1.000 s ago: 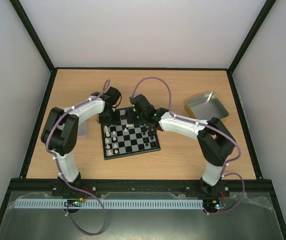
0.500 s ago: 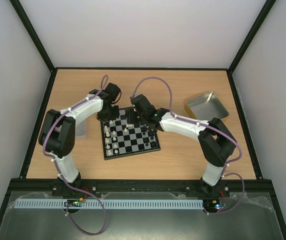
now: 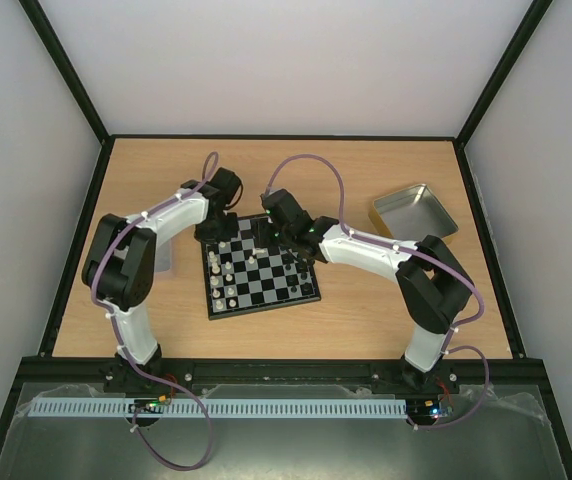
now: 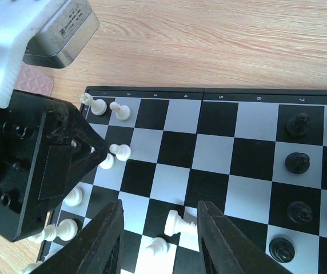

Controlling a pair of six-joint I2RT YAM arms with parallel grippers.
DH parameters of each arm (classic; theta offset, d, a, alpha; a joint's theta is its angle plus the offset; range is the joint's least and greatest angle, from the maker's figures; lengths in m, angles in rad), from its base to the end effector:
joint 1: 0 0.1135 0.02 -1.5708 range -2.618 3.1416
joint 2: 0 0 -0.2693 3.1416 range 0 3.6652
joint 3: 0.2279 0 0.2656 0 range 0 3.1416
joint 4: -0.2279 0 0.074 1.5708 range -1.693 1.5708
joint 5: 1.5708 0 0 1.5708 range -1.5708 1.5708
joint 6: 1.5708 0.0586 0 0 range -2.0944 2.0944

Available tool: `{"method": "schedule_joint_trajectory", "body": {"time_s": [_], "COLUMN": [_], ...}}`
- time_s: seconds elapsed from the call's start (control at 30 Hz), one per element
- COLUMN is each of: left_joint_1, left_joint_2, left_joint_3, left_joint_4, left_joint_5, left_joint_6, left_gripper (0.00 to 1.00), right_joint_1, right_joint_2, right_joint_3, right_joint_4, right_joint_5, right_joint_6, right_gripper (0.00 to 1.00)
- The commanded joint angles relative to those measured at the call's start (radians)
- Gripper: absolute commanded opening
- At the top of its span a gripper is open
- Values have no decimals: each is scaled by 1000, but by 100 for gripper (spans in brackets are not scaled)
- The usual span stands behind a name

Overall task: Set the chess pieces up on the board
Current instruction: Pick up the chess piece from the chessboard.

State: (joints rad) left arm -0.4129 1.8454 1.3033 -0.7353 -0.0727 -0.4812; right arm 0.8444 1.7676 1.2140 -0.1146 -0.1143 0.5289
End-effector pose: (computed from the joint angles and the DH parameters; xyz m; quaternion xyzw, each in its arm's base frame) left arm 0.3534 -0.1502 0.1638 -0.0391 0.9878 -0.0307 0.1473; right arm 0.2793 0.3245 0.2107 -0.1657 0.8833 0.3158 0.3042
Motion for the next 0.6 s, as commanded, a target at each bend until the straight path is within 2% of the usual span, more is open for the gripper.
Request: {"method": "schedule_joint_trajectory", "body": {"time_s": [0.0, 0.33, 0.57], "left_joint_1": [12, 10, -9], "left_joint_2": [36, 15, -6], "left_joint_3": [-16, -48, -77], "left_joint_4": [13, 14, 1], "left_joint_5": [-8, 31, 70], "left_joint_6": [15, 18, 27], "left_gripper": [16, 3, 2], "right_joint_1": [-4, -4, -4], "right_joint_2": [-27, -30, -27], "right_joint_3": [-11, -17, -19], "right_joint_4": [2, 2, 1], "right_joint_5": [11, 13, 11], "right_joint_6": [9, 14, 17], "right_gripper": [35, 34, 34]}}
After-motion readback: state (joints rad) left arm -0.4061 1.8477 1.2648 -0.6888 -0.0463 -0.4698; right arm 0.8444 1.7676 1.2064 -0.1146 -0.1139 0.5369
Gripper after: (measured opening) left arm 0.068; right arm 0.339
